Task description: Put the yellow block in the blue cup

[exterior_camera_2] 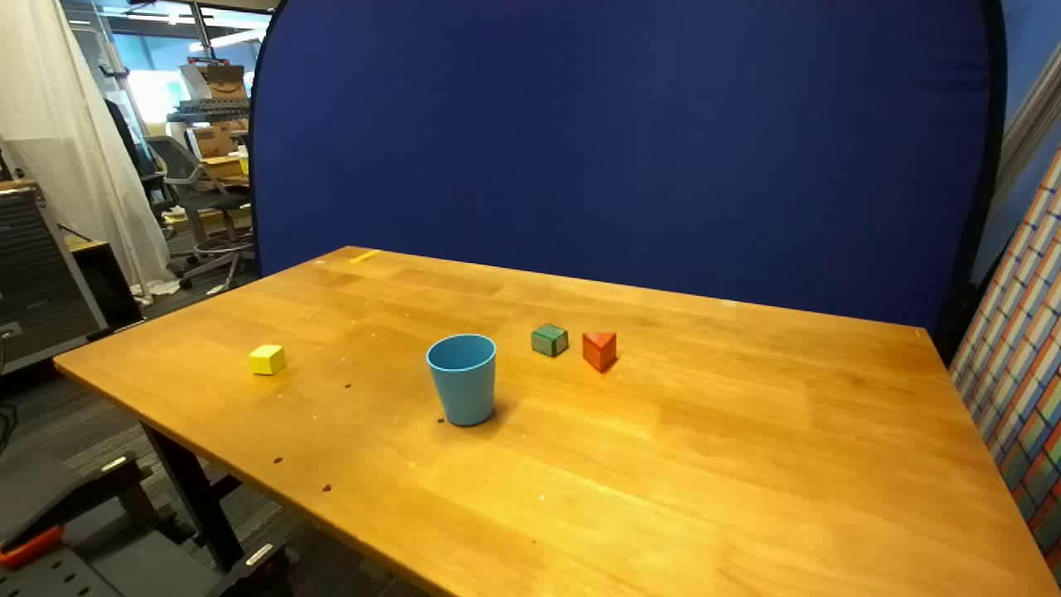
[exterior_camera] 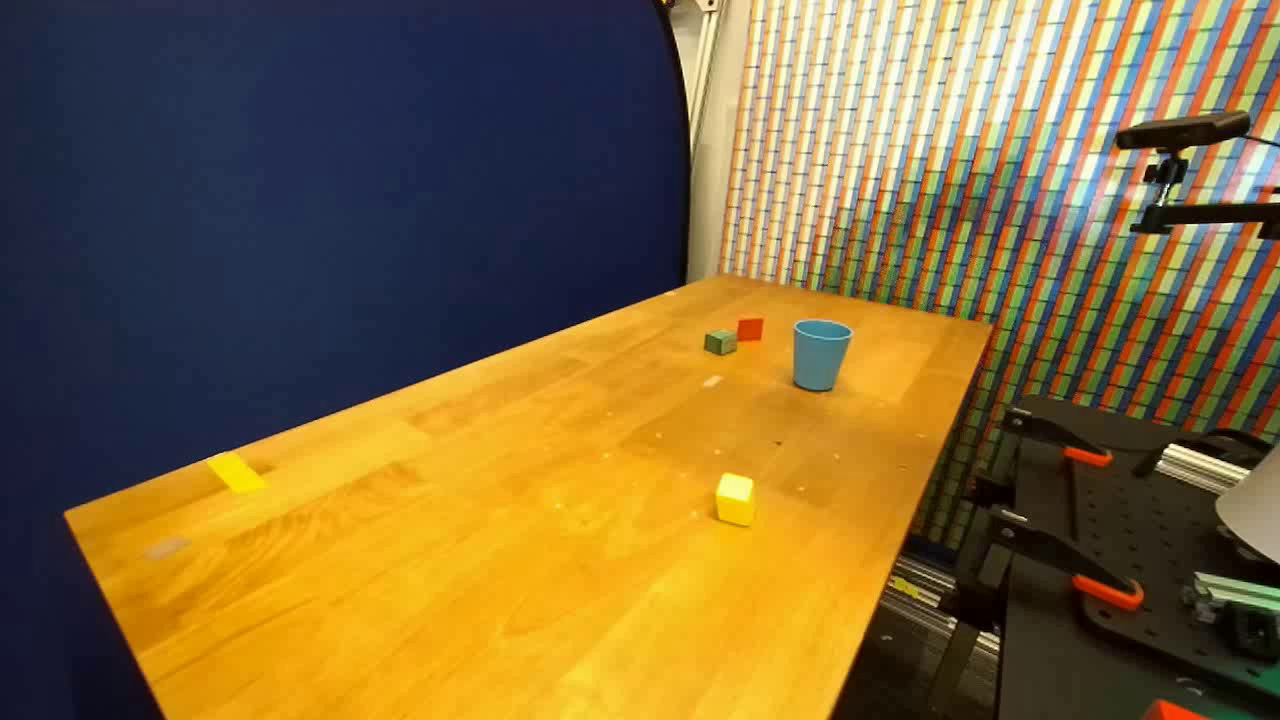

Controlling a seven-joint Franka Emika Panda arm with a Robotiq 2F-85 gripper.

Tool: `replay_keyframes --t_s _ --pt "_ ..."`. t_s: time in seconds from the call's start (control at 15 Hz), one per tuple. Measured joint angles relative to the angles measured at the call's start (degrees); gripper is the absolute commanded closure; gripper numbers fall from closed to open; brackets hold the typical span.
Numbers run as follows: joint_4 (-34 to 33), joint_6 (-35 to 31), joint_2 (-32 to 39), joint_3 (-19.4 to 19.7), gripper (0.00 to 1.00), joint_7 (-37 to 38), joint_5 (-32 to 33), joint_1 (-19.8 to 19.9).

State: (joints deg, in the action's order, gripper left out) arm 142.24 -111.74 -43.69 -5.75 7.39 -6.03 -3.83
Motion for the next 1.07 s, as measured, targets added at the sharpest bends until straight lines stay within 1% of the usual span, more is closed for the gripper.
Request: replay_keyframes --t_s 0.4,0.6,0.8,1.07 --pt "-0.97 0.01 -0.3 0.0 0.0 0.0 0.0 0.0" --pt "1.06 -1.6 1.54 -1.32 0.0 0.0 -0.1 -0.2" --pt "4.94 -8.4 7.79 -4.76 0.0 0.12 -2.37 -2.58" --pt "8.12 -18.99 19.49 -8.07 0.0 0.32 -4.49 -7.12"
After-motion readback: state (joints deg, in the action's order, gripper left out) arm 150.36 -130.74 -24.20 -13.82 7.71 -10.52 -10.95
